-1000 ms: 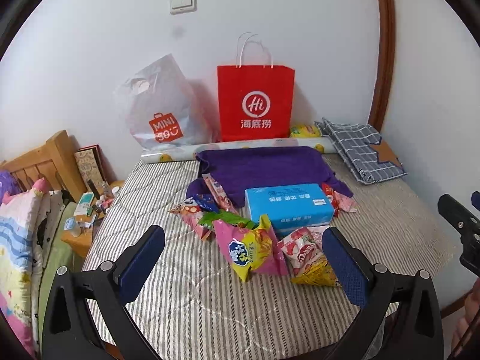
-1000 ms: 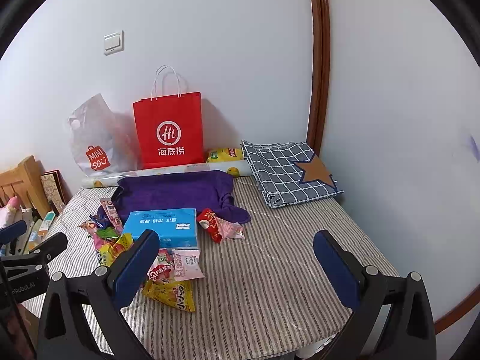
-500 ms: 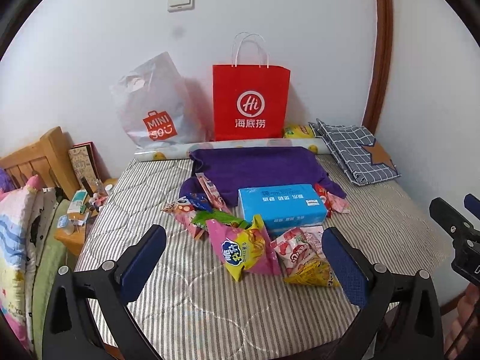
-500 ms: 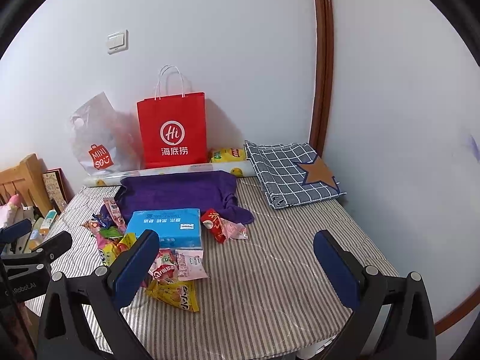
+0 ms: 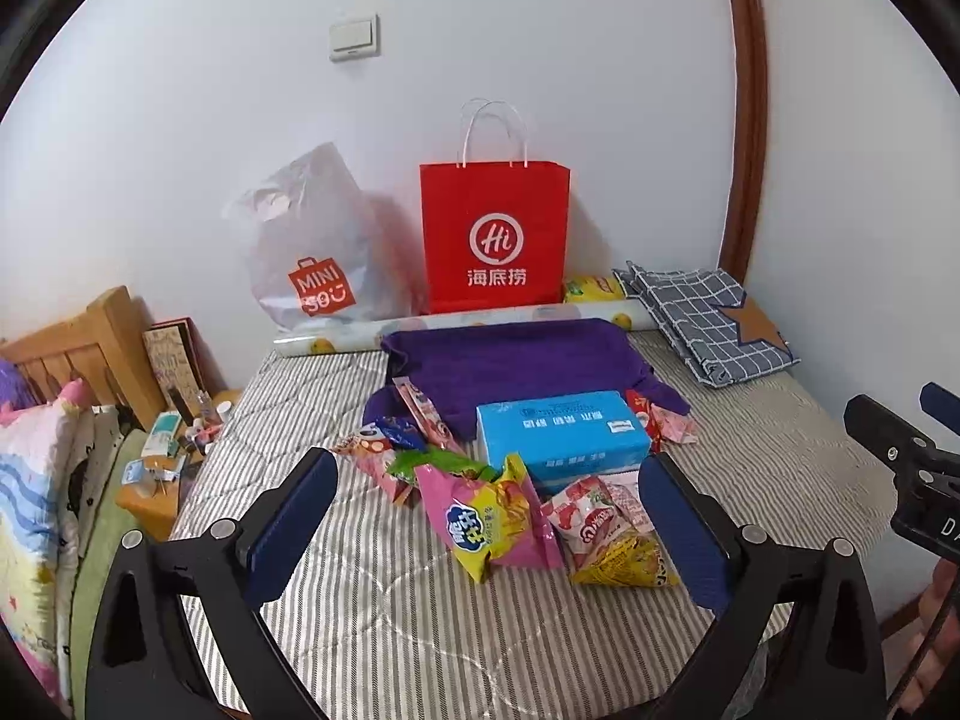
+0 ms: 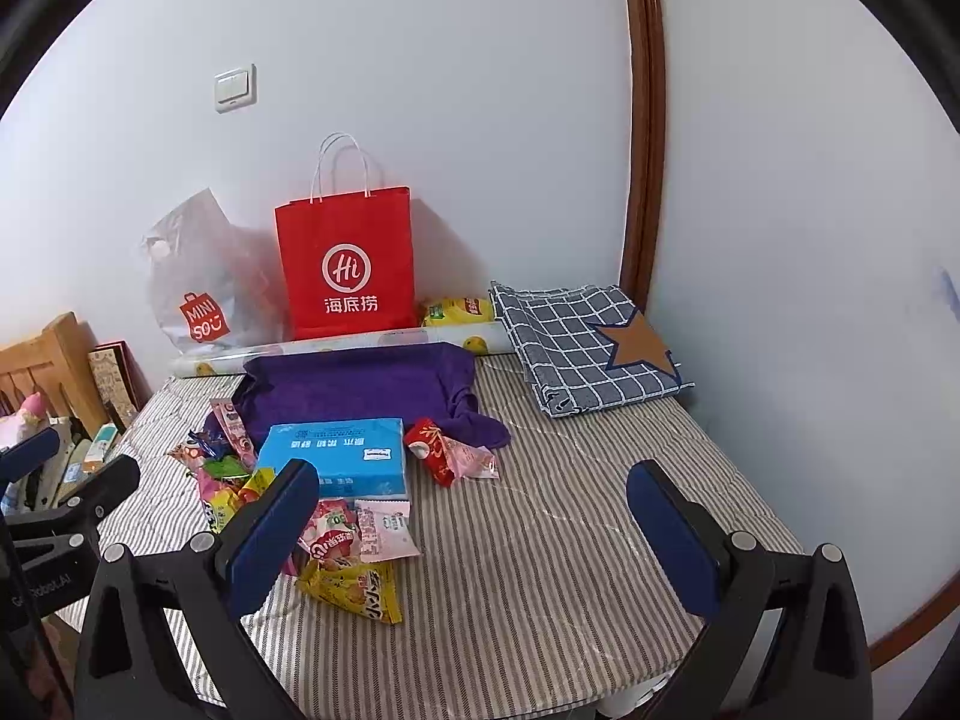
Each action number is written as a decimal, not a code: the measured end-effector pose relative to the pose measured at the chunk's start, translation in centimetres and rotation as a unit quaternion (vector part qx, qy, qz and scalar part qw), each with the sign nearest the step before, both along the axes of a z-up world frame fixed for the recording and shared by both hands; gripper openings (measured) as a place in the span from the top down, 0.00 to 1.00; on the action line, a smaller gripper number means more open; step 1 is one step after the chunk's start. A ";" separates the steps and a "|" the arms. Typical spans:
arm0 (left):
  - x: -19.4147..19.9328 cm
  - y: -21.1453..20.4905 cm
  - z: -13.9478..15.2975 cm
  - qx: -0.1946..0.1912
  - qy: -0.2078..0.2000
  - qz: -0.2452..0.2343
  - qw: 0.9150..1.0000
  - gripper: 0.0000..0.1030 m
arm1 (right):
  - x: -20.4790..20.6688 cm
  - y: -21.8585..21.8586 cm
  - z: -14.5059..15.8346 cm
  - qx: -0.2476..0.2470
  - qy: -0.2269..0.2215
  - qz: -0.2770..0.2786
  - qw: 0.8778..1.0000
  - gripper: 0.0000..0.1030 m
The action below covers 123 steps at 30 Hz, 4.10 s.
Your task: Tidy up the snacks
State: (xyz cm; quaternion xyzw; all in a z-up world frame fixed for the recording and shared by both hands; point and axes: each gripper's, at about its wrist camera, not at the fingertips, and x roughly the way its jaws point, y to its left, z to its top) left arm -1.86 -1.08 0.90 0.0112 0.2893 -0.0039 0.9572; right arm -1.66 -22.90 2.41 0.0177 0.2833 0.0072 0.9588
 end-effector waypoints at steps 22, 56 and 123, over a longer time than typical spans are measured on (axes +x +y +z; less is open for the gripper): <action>-0.5 -0.2 -0.1 0.028 -0.014 0.014 0.999 0.03 | -0.1 -0.3 -0.2 0.001 0.003 -0.004 1.000 0.00; 1.9 1.6 -2.7 -0.018 0.016 -0.018 1.000 0.01 | 2.9 0.0 -5.5 0.002 0.032 0.005 0.999 0.00; 16.1 7.9 -12.8 -0.110 0.190 -0.057 0.974 0.01 | 19.7 -2.2 -18.8 0.019 0.182 0.093 0.979 0.48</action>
